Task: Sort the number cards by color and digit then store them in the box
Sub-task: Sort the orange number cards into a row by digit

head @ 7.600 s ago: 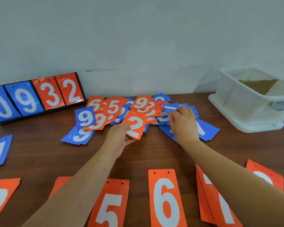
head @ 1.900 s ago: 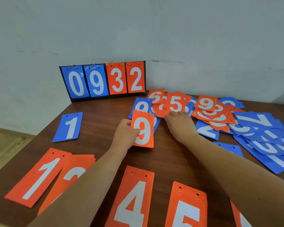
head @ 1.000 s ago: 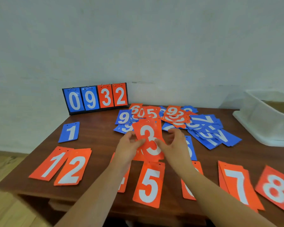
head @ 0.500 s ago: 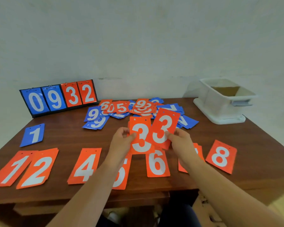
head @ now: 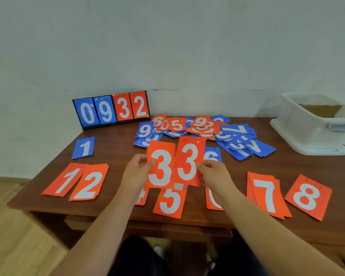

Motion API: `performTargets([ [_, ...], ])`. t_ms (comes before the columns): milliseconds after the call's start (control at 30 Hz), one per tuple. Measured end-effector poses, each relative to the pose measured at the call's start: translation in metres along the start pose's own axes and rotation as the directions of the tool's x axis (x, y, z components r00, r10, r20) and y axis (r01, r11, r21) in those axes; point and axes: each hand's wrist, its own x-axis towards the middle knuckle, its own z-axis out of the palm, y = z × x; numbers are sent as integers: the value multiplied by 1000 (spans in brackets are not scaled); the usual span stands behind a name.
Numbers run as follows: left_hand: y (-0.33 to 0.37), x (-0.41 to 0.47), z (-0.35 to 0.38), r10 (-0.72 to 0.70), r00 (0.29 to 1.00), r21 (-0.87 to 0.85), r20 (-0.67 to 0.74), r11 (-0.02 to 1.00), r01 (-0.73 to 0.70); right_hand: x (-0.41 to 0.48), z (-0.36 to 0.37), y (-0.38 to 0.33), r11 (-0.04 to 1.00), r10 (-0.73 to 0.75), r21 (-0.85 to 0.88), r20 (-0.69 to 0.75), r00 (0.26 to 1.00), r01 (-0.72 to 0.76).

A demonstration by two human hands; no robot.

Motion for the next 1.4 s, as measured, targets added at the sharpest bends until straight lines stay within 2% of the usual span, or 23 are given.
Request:
performTargets([
  [67, -3, 3, -30, -4, 996, -19, -87, 1000, 3, 1, 19, -4, 1000, -13, 9, 35, 999, 13],
  [167, -7, 7, -73, -15, 975, -55, -222, 998, 3, 6, 53, -11, 993, -20, -112, 80, 997, 29],
  [267, -11, 8, -110, 7, 946, -13, -323, 1000, -12, 7, 95, -18, 986, 48, -164, 189, 981, -17],
  [400, -20, 13, -146, -16, 919, 12, -394, 1000, 22, 12, 151, -16, 971, 131, -229, 283, 950, -66],
  [567, -32, 21, -167, 3, 897, 86, -442, 996, 40, 22, 195, -4, 908, 105, -418, 288, 952, 27],
  [667, -38, 25, -173, 9, 894, 96, -447, 995, 38, 29, 204, 5, 783, -42, -594, 245, 969, 184],
  [767, -44, 29, -174, -15, 896, 56, -443, 997, 44, 28, 204, 7, 560, -124, -783, 246, 961, 272],
  [833, -47, 31, -171, -29, 903, 37, -429, 998, 50, 26, 197, 11, 375, -248, -850, 294, 923, 371],
  [900, -51, 33, -168, -33, 911, 26, -411, 998, 48, 23, 187, 20, 226, -366, -827, 418, 831, 515],
  [967, -54, 34, -163, -37, 920, 7, -391, 999, 43, 21, 176, 35, 107, -324, -792, 544, 774, 601],
  [1033, -55, 36, -157, -42, 930, -6, -365, 999, 43, 22, 164, 47, 70, -276, -792, 570, 774, 607],
  [1167, -55, 36, -146, -58, 944, 3, -325, 998, 62, 27, 141, 49, 76, -278, -788, 572, 772, 611],
  [1233, -55, 35, -139, -60, 949, 9, -310, 998, 66, 26, 137, 48, 119, -283, -783, 562, 777, 610],
  [1300, -53, 32, -132, -52, 955, 19, -293, 998, 60, 23, 139, 40, 265, -377, -759, 486, 788, 594],
  [1333, -52, 29, -129, -45, 959, 17, -279, 999, 52, 21, 141, 33, 387, -408, -728, 416, 813, 566],
  [1400, -52, 25, -124, -35, 974, -7, -225, 999, 34, 17, 150, 13, 700, -326, -558, 306, 894, 446],
])
